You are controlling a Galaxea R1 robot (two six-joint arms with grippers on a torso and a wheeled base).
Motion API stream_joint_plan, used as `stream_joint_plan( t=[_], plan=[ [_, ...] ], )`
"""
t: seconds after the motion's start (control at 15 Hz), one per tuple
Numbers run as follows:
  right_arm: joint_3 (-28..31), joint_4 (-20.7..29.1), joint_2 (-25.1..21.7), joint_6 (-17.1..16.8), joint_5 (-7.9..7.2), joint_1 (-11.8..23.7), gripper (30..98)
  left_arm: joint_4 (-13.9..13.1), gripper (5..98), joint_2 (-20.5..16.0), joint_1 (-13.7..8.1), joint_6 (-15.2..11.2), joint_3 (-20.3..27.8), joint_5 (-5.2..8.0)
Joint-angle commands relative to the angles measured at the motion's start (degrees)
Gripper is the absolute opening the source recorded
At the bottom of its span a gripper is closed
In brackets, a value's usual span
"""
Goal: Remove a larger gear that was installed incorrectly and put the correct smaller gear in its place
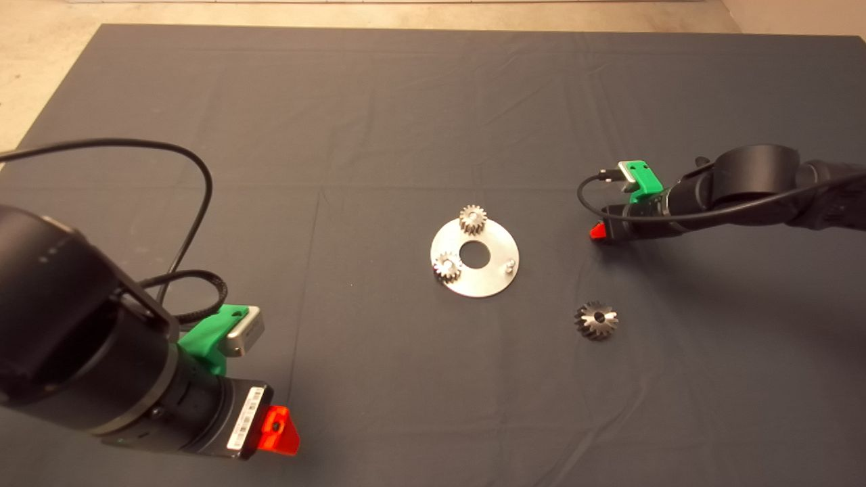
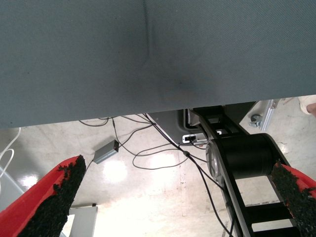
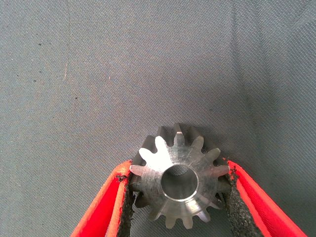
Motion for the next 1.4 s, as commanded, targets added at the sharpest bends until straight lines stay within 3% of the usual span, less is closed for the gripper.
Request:
stream_joint_plan(
  t=[0.0, 0.47, 0.67, 0.93, 1.07, 1.33],
  plan=[
    [0.21, -1.62, -0.06, -0.28, -0.4, 1.12, 42.2, -0.47, 97.6, -0.12, -0.42, -0.47, 0.82, 0.25],
    [3.69, -1.25, -0.32, -0.2, -0.92, 1.87, 40.3, -0.38, 97.6, -0.12, -0.34, -0.47, 0.82, 0.25],
    [7.31, -0.83, -0.15, -0.87, -1.54, 3.94, 40.3, -0.47, 97.5, -0.03, -0.42, -0.47, 0.82, 0.25],
    [11.38, 3.36, 0.41, -3.33, -4.2, 7.21, 40.2, -0.44, 97.6, -0.03, -0.42, -0.47, 0.82, 0.16],
    [11.46, 6.07, 1.61, -5.28, -6.24, 8.65, 40.2, -0.45, 97.5, -0.03, -0.42, -0.47, 0.82, 0.16],
    [11.55, 9.26, 4.1, -7.22, -8.34, 9.99, 40.1, -0.47, 97.5, -0.03, -0.42, -0.47, 0.82, 0.08]
  ],
)
